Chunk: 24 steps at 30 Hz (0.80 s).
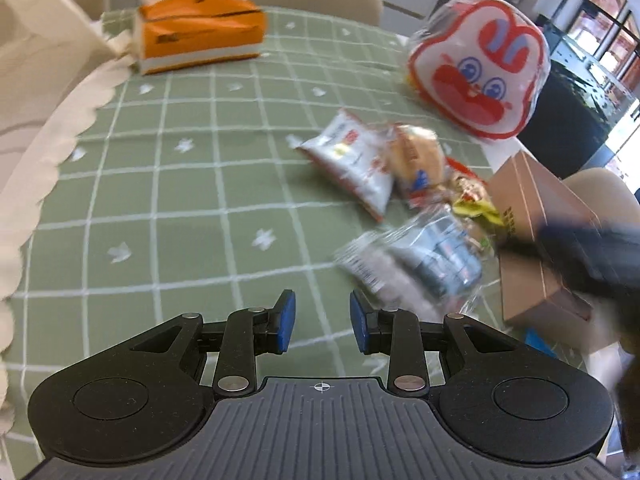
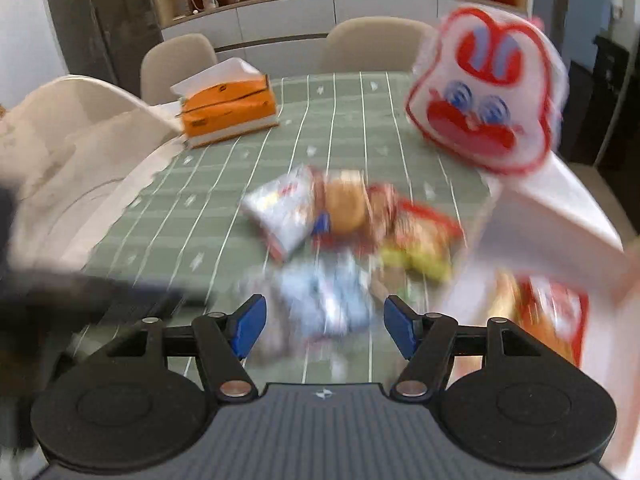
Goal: Organize snacks
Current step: 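Carry the blue bag beside the pink box and release it with right tool, then grasp the round pastry in clear wrap with the right tool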
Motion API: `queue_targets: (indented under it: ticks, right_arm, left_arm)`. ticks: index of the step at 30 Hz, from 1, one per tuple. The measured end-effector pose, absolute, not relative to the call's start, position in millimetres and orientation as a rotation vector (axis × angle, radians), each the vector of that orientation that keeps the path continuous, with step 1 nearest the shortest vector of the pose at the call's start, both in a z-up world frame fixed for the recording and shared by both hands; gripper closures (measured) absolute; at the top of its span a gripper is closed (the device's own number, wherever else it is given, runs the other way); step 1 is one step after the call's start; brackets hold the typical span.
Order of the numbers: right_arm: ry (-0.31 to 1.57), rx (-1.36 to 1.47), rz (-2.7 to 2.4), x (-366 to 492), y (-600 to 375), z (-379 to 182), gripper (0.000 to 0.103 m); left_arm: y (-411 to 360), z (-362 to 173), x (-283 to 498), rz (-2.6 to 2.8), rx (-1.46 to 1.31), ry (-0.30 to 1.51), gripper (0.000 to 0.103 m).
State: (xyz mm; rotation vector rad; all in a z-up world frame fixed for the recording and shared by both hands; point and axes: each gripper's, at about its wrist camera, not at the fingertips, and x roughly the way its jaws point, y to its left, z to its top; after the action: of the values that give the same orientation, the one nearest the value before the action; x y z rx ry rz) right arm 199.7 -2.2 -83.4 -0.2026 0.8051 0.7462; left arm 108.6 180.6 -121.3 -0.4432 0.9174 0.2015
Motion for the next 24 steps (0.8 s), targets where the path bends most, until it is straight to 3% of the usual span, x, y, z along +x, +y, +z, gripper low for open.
queue_targets:
  ticks: [8, 11, 18, 24]
  right_arm:
    - [0.849, -0.295, 0.662, 266, 75, -125, 0.037]
    - [0.856, -0.296, 0.678, 265, 76, -127, 0.046]
    - [0.89, -0.211, 0.772, 222, 48, -101, 0.048]
    - [1.068, -0.164, 0.806, 169, 23, -105, 0.048]
  left_arm:
    - [192, -127, 94, 0.184, -0.461, 0.947, 0.069]
    - [195, -126, 85, 0.184, -0.476, 0.936, 0.069]
    - [197, -124, 59, 0.202, -0.537, 0.913, 0.069]
    - [191, -125, 41, 0.177, -0.571, 0.902, 0.069]
